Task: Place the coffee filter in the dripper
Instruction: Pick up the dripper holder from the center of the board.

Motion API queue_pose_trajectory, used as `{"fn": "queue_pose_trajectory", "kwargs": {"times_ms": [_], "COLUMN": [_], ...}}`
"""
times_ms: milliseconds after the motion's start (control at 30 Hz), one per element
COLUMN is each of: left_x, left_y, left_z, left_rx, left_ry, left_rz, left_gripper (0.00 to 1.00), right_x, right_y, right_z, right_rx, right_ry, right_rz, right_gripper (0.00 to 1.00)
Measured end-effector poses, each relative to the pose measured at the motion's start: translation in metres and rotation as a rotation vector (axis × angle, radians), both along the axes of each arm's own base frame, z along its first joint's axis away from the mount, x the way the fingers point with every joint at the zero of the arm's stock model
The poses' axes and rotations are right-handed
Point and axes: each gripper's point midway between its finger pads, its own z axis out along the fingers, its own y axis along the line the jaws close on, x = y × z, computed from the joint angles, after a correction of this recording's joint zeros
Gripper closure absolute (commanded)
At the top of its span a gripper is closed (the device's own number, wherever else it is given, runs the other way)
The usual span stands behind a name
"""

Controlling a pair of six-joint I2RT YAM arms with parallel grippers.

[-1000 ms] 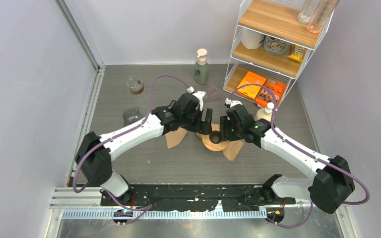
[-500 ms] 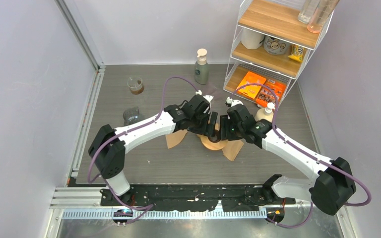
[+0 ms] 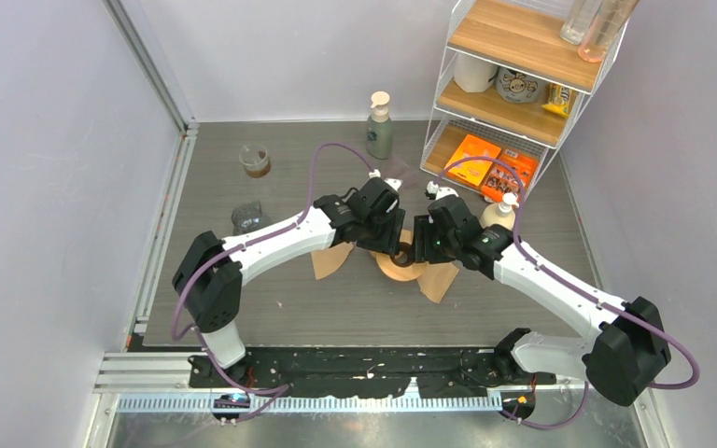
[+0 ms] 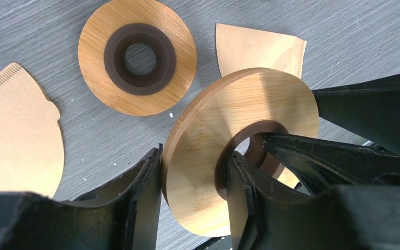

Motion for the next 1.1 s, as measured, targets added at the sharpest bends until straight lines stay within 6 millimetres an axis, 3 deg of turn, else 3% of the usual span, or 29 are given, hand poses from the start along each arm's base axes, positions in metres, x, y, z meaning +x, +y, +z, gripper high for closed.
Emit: {"fn": "queue_pose_trajectory", "kwargs": {"times_ms": [167,300,400,500,567,667,733,800,1000,1100], "left_x": [0.001,0.001,0.002,0.002,0.002,0.005,0.007,0.008,0.018,0.031], "left_y": [0.001,0.001,0.001,0.002,0.001,0.004,0.006,0.011,0.038,0.069], "left_z": [0.001,0.002,0.003,0.003,0.004,0.005,0.006,0.009,0.024,0.031], "left_rx": [0.022,0.031,0.034,0.037,0.034,0.045,0.046,0.042,0.012,0.002], "left_ry": [-0.003,-0.003,-0.007,-0.011,-0.017,-0.035,-0.043,-0.048,-0.079,-0.099], "left_rz": [-0.010,-0.015,-0.017,-0.023,-0.024,-0.019,-0.010,-0.001,0.063,0.148], "left_gripper": [0.85,0.97,1.00,1.00,1.00,1.00,1.00,1.00,1.00,1.00], "right_x": [0.000,0.001,0.001,0.001,0.001,0.003,0.004,0.005,0.005,0.008], "right_y": [0.000,0.000,0.001,0.001,0.002,0.006,0.008,0.008,-0.007,-0.018], "right_z": [0.000,0.000,0.001,0.001,0.003,0.017,0.033,0.050,0.085,0.097], "right_rx": [0.000,0.001,0.003,0.000,0.000,0.030,0.056,0.086,0.102,0.095], "right_ry": [-0.002,-0.003,-0.005,-0.008,-0.013,-0.051,-0.098,-0.152,-0.288,-0.350], "right_rz": [-0.001,0.000,0.003,0.008,0.019,0.047,0.060,0.069,0.044,-0.007], "right_gripper": [0.89,0.77,0.66,0.42,0.33,0.21,0.06,0.01,0.05,0.05]}}
